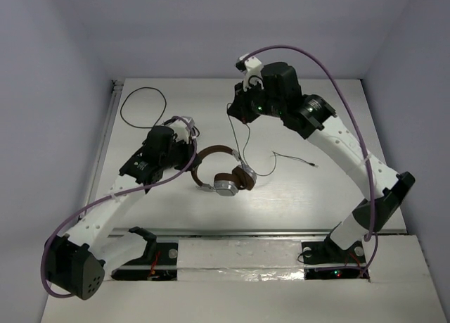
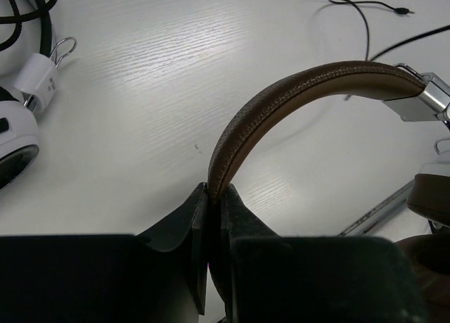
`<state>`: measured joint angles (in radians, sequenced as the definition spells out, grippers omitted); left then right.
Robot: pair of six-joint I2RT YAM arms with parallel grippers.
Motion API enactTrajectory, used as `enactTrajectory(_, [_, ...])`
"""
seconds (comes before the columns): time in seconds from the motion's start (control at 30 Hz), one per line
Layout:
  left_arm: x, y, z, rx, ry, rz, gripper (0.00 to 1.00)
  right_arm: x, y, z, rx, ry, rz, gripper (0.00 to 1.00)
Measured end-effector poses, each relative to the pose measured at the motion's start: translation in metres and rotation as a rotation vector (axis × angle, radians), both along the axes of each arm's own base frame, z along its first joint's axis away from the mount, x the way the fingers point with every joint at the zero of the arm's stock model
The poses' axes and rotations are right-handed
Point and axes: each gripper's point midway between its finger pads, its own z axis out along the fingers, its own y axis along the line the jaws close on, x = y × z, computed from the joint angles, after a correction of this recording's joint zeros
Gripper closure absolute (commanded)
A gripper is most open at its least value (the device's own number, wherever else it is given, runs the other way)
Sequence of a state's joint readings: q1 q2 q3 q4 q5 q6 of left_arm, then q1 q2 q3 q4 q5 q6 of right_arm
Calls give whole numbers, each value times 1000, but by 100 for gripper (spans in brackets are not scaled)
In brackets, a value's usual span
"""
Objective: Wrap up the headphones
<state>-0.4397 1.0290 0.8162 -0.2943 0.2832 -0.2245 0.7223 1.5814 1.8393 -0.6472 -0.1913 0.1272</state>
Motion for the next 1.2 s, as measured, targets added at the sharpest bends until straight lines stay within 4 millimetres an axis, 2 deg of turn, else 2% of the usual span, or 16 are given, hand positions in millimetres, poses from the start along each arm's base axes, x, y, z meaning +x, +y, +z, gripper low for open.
enactTrajectory(0.13, [-2, -6, 11, -27, -25, -43, 100, 12, 2, -42, -70, 55, -35, 100])
enactTrajectory(0.27, [-4, -14, 28, -76, -69, -84, 100, 12, -6, -81, -126, 98, -70, 100])
enactTrajectory(0.4, [-10, -24, 45, -139, -104, -138, 100, 10, -10, -104, -142, 127, -83, 100])
enactTrajectory(0.57, [-12, -29, 58, -181, -124, -162, 100, 5, -11, -110, -99, 143, -88, 100])
enactTrajectory(0.67, [-13, -30, 63, -198, -132, -163, 100, 5, -16, -103, -45, 132, -101, 96])
enactTrajectory(0.83, [-12, -29, 78, -228, -177, -139, 100, 8, -36, -94, 57, 124, -146, 95])
enactTrajectory(1.03, [-9, -17, 94, -244, -228, -48, 100, 5, -45, -104, 136, 164, -155, 93])
enactTrajectory(1.13, [-9, -15, 107, -281, -248, -14, 100, -2, -46, -114, 162, 185, -142, 81])
enactTrajectory(1.17, [-10, -15, 113, -301, -256, -10, 100, -5, -47, -120, 168, 197, -136, 72])
enactTrajectory(1.2, [-10, -16, 120, -322, -269, -4, 100, -6, -47, -124, 176, 208, -131, 68])
